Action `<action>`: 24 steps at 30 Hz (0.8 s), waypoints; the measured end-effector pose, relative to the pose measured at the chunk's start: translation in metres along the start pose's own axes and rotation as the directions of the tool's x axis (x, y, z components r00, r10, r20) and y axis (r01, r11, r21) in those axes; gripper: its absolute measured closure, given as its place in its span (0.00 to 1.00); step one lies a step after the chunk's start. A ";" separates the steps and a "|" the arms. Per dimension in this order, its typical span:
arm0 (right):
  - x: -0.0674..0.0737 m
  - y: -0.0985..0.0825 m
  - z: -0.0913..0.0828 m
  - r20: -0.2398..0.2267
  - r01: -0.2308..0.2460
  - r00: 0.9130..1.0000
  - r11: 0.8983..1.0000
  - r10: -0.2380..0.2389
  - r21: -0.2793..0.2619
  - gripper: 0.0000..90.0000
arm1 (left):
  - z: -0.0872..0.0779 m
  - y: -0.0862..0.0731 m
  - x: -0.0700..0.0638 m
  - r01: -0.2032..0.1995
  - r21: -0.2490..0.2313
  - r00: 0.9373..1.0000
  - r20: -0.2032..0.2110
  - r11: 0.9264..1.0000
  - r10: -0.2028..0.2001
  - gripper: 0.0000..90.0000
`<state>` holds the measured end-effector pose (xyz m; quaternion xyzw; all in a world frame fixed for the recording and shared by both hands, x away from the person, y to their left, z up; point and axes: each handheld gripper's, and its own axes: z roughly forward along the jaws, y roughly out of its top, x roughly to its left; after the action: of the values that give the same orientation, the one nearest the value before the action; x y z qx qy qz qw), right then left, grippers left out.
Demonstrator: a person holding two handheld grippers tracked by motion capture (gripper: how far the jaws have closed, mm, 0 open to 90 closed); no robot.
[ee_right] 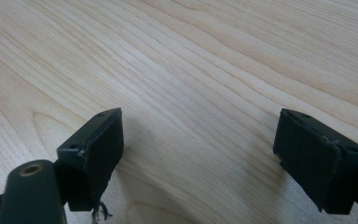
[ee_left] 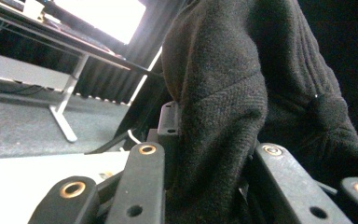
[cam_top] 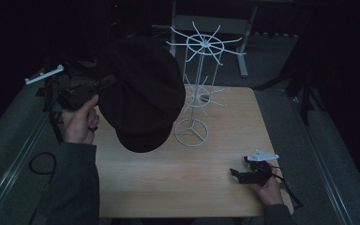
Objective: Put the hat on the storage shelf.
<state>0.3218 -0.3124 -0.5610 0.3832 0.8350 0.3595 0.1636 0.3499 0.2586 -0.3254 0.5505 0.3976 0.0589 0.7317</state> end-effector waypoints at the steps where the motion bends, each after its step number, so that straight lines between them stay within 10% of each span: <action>1: 0.000 0.000 0.000 0.000 0.000 1.000 1.000 0.000 0.000 0.18 | 0.000 0.000 -0.001 0.002 -0.002 1.000 0.005 1.000 -0.002 0.83; 24: 0.000 0.000 0.000 -0.001 0.000 1.000 1.000 0.000 0.001 0.18 | 0.015 0.010 -0.015 -0.006 -0.003 0.999 0.046 1.000 0.006 0.82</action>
<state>0.3218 -0.3123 -0.5609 0.3831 0.8352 0.3593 0.1632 0.3526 0.2436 -0.3080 0.5520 0.3789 0.0489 0.7412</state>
